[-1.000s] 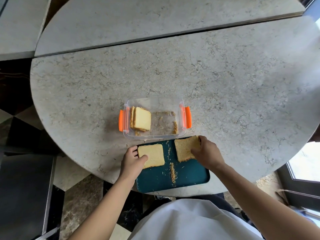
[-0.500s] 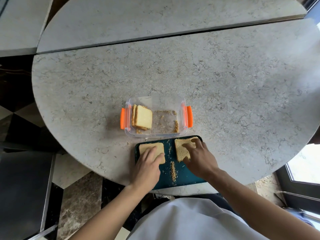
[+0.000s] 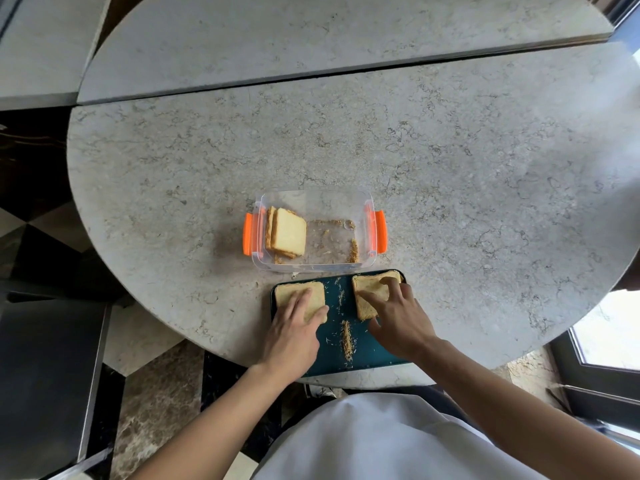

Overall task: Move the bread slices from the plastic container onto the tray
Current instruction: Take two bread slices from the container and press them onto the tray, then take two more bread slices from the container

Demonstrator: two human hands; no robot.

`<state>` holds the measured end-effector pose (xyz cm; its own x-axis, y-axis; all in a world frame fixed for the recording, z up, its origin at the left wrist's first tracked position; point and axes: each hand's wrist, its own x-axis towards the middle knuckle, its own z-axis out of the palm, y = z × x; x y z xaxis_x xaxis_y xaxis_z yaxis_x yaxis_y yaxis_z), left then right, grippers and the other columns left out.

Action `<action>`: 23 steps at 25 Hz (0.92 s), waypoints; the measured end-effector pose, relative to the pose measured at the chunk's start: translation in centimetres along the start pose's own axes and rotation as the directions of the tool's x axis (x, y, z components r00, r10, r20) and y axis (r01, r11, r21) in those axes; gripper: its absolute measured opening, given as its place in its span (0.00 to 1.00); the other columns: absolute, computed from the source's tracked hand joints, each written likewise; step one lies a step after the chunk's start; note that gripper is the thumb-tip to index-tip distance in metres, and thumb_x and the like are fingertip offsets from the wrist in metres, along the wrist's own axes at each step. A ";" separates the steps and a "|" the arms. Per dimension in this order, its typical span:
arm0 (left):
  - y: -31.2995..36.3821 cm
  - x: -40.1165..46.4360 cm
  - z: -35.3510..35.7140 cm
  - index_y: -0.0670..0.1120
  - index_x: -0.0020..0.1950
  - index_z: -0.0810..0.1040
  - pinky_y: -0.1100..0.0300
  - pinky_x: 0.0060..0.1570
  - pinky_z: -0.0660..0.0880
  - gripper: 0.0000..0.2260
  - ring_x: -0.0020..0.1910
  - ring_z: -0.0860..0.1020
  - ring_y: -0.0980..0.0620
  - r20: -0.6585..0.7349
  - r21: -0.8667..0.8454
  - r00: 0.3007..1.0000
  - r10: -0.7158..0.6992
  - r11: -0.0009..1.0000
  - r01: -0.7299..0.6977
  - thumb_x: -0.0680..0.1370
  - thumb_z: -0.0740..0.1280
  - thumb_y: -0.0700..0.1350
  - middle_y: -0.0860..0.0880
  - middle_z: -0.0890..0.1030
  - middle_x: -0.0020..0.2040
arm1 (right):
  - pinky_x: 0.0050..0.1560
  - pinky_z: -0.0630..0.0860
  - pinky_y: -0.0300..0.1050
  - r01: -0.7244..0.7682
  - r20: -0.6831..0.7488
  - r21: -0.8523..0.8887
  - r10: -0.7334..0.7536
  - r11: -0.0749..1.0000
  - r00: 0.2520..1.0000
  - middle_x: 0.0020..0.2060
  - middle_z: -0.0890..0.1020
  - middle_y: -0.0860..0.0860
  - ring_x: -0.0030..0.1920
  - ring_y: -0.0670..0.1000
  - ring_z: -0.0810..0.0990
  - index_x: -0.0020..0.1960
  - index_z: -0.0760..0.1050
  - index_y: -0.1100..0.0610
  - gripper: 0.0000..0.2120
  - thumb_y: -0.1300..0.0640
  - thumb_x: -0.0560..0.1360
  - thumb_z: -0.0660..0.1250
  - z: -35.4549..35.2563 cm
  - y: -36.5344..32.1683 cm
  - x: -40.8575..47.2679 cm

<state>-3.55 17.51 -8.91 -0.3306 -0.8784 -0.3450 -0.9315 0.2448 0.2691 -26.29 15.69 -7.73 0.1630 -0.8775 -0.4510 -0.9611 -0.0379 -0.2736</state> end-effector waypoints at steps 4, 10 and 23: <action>0.7 -0.4 -1.7 0.47 0.74 0.68 0.54 0.75 0.58 0.22 0.76 0.61 0.46 -0.137 -0.177 0.990 0.037 0.982 -0.061 0.79 0.62 0.42 0.44 0.65 0.76 | 0.61 0.76 0.53 0.022 -0.024 0.079 -0.021 0.997 1.000 0.71 0.68 0.55 0.68 0.58 0.69 0.74 0.68 0.48 0.25 0.48 0.77 0.62 -1.9 -1.0 -0.6; 1.2 1.2 -8.7 0.42 0.54 0.81 0.66 0.48 0.74 0.08 0.46 0.77 0.56 -0.539 -0.412 0.840 -0.060 0.889 -0.201 0.78 0.65 0.38 0.50 0.82 0.50 | 0.43 0.80 0.51 0.328 -0.246 0.264 -0.265 0.907 0.932 0.50 0.82 0.51 0.44 0.52 0.82 0.57 0.81 0.56 0.11 0.55 0.78 0.63 -7.6 -5.8 0.5; -1.9 9.6 -14.2 0.49 0.59 0.77 0.45 0.47 0.82 0.20 0.50 0.82 0.43 0.035 -0.776 0.871 -0.489 0.536 0.332 0.72 0.55 0.36 0.45 0.83 0.53 | 0.53 0.78 0.53 0.032 0.066 0.267 -0.051 0.963 0.997 0.60 0.81 0.61 0.58 0.62 0.80 0.67 0.70 0.60 0.25 0.44 0.79 0.63 -8.7 -12.7 14.9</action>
<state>-2.80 2.76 -0.01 0.1621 -0.8708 -0.4641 -0.4914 -0.4792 0.7273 -13.62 -1.08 -3.58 0.2262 -0.8410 -0.4914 -0.8608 0.0635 -0.5049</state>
